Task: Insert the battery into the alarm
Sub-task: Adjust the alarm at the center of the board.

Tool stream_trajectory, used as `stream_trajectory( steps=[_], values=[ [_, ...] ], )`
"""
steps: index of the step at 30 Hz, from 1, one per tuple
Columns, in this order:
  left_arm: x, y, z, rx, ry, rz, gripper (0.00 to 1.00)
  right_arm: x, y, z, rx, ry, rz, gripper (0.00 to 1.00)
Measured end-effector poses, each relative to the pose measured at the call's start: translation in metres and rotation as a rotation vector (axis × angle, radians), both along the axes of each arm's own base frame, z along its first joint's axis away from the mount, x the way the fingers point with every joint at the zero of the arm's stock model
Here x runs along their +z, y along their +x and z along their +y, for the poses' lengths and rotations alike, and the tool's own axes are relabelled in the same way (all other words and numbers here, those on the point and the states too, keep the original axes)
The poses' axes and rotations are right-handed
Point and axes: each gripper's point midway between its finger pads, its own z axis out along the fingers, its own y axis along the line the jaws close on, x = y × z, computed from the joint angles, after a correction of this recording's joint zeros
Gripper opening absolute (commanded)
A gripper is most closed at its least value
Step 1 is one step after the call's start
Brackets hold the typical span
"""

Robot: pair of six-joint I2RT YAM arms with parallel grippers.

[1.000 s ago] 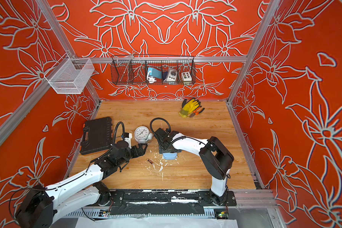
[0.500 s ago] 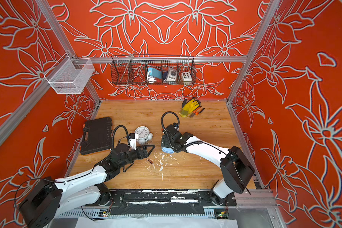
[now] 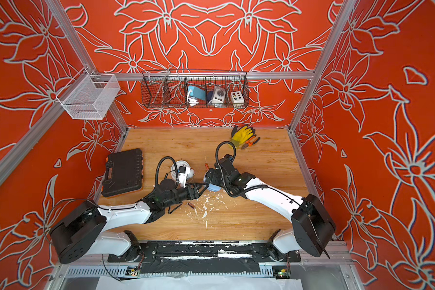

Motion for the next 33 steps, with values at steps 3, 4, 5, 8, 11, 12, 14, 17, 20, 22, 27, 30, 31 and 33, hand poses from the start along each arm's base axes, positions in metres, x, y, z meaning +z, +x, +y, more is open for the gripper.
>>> stream_trajectory(
  steps=[3,4,5,8,11,12,14,17,20,22,27,30,31,33],
  values=[
    [-0.002,0.002,-0.006,-0.015,-0.017,0.017,0.57,0.001,-0.001,-0.001,0.003,0.014,-0.001,0.81],
    [-0.003,0.002,-0.007,-0.019,-0.017,0.022,0.55,0.001,-0.001,0.000,0.005,0.016,-0.001,0.81],
    [-0.005,0.003,-0.009,-0.022,-0.020,0.030,0.53,0.002,-0.002,0.000,0.007,0.019,-0.001,0.81],
    [-0.009,0.003,-0.011,-0.031,-0.019,0.044,0.48,0.002,-0.003,0.000,0.011,0.026,0.002,0.81],
    [-0.011,0.003,-0.011,-0.029,-0.017,0.051,0.42,0.002,-0.003,0.001,0.014,0.029,0.003,0.82],
    [-0.011,0.004,-0.011,-0.028,-0.016,0.053,0.39,0.002,-0.003,0.000,0.014,0.030,0.003,0.82],
    [-0.012,0.005,-0.012,-0.026,-0.012,0.053,0.33,0.003,-0.003,0.000,0.014,0.033,0.002,0.82],
    [-0.010,0.006,-0.012,-0.026,-0.008,0.038,0.27,0.005,-0.003,-0.001,0.011,0.038,-0.003,0.85],
    [-0.007,0.008,-0.013,-0.030,0.005,0.011,0.23,0.010,-0.002,-0.002,0.011,0.044,-0.013,0.89],
    [-0.005,0.010,-0.014,-0.032,0.017,-0.010,0.22,0.012,-0.002,-0.004,0.010,0.045,-0.020,0.93],
    [0.002,0.014,-0.017,-0.050,0.073,-0.110,0.21,0.022,-0.003,-0.015,-0.002,0.030,-0.044,0.96],
    [0.000,0.019,-0.013,-0.032,0.154,-0.191,0.20,0.029,-0.006,-0.024,-0.006,0.018,-0.047,0.96],
    [-0.002,0.022,-0.010,-0.021,0.183,-0.216,0.21,0.030,-0.007,-0.027,-0.008,0.015,-0.046,0.96],
    [-0.002,0.028,-0.004,0.004,0.254,-0.290,0.20,0.035,-0.007,-0.034,-0.017,0.011,-0.043,0.96]
  ],
)
